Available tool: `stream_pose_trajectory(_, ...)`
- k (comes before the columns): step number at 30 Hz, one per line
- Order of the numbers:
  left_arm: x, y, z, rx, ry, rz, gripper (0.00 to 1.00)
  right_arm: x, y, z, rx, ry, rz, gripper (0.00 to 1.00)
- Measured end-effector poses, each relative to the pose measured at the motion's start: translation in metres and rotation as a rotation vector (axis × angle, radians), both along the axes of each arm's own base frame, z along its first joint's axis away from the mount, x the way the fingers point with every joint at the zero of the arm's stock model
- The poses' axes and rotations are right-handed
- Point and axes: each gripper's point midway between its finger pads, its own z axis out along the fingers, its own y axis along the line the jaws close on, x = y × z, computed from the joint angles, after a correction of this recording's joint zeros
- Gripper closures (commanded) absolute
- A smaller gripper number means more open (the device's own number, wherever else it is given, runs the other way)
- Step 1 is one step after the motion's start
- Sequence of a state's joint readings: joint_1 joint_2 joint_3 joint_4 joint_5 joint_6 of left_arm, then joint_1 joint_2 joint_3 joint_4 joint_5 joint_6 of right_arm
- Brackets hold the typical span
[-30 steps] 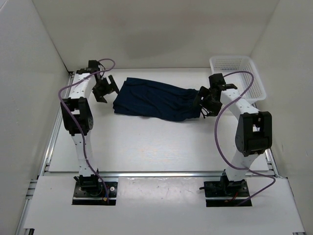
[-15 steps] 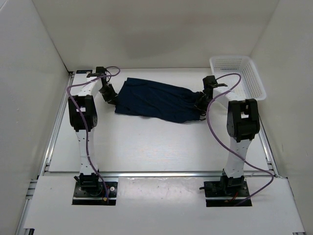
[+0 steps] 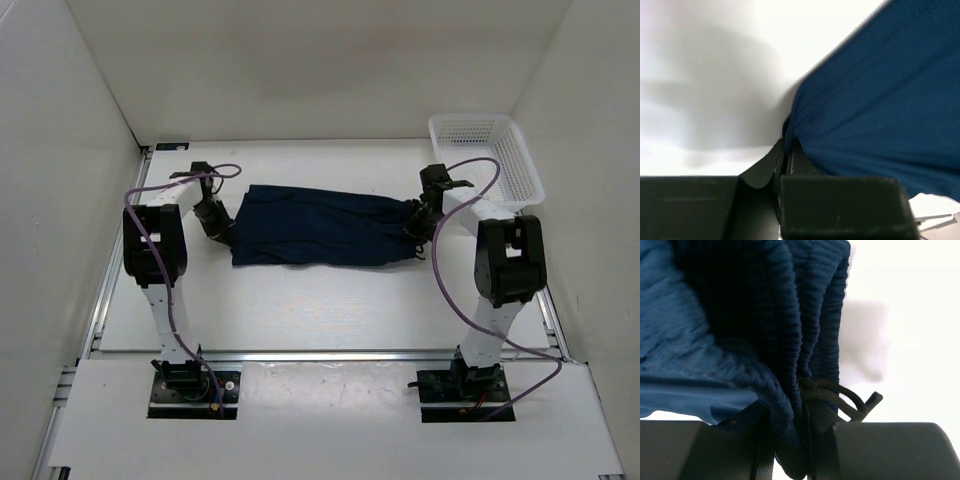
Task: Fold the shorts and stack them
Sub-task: Fold the shorts
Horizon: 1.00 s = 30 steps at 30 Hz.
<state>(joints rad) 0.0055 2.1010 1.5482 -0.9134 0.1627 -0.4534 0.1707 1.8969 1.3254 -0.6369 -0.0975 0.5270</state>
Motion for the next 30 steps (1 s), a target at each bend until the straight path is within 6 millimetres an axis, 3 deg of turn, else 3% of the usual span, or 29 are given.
stream_pose_trajectory(4, -0.055, 0.009, 0.001, 0.019, 0.077, 0.049, 0.90, -0.041, -0.004, 0.011, 0.009, 0.021, 0.022, 0.90)
stream_pose_trajectory(7, -0.086, 0.015, 0.009, 0.040, 0.098, 0.085, 0.90, -0.070, -0.005, 0.015, 0.022, 0.040, 0.041, 0.43)
stream_pose_trajectory(9, -0.098, 0.017, 0.017, 0.057, 0.086, 0.096, 0.75, -0.087, -0.009, 0.018, 0.013, 0.054, 0.060, 0.12)
stream_pose_trajectory(11, -0.103, 0.019, 0.026, 0.067, 0.059, 0.102, 0.48, -0.095, -0.014, 0.025, -0.007, 0.046, 0.073, 0.05)
stream_pose_trajectory(12, -0.104, 0.019, 0.029, 0.069, 0.046, 0.108, 0.26, -0.097, -0.017, 0.030, -0.021, 0.033, 0.082, 0.00)
stream_pose_trajectory(14, -0.104, 0.020, 0.036, 0.074, 0.021, 0.111, 0.15, -0.099, -0.024, 0.043, -0.049, -0.005, 0.090, 0.00)
stream_pose_trajectory(15, -0.104, 0.020, 0.038, 0.077, 0.011, 0.111, 0.14, -0.100, -0.026, 0.052, -0.058, -0.027, 0.093, 0.02)
stream_pose_trajectory(17, -0.103, 0.020, 0.043, 0.081, -0.007, 0.117, 0.14, -0.098, -0.030, 0.071, -0.073, -0.082, 0.099, 0.26)
stream_pose_trajectory(18, -0.103, 0.020, 0.046, 0.082, -0.015, 0.117, 0.14, -0.095, -0.031, 0.082, -0.077, -0.115, 0.099, 0.48)
stream_pose_trajectory(19, -0.103, 0.020, 0.049, 0.083, -0.024, 0.117, 0.14, -0.091, -0.031, 0.092, -0.078, -0.148, 0.099, 0.81)
stream_pose_trajectory(21, -0.103, 0.021, 0.055, 0.090, -0.037, 0.118, 0.14, -0.085, -0.028, 0.107, -0.072, -0.199, 0.097, 0.99)
stream_pose_trajectory(25, -0.100, 0.023, 0.071, 0.097, -0.069, 0.120, 0.14, -0.079, -0.018, 0.116, -0.048, -0.231, 0.115, 0.99)
stream_pose_trajectory(30, -0.095, 0.024, 0.094, 0.105, -0.137, 0.125, 0.13, -0.069, -0.005, 0.092, -0.018, -0.176, 0.140, 0.99)
